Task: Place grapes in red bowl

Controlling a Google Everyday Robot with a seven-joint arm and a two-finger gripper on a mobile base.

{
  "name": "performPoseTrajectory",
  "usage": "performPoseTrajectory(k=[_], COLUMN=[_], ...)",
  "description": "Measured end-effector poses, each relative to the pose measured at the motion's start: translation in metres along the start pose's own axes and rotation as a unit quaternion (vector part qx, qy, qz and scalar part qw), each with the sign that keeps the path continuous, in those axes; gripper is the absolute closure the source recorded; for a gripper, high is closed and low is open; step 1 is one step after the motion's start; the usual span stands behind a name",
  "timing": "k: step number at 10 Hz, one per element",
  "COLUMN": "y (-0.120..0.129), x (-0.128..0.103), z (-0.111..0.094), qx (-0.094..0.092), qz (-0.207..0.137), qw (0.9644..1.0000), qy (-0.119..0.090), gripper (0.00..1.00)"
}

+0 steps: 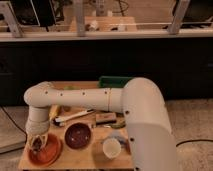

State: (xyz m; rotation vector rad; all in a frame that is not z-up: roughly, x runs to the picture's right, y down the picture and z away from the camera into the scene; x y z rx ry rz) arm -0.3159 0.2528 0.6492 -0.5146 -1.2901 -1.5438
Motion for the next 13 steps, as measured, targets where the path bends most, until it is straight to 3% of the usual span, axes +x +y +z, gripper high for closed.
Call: performPoseTrajectory(k=[3, 7, 13], y=[0.002, 0.003, 0.015], x=[-0.002, -0.006, -0.018], z=[-0.001, -0.004, -0.029], qx=[0.004, 0.003, -0.009], qz=[-0.005, -0.008, 0.008], qw=[1.0, 0.9999, 0.9992], qy=[0.002, 0.006, 0.037], gripper=[0.21, 0.2, 0.2])
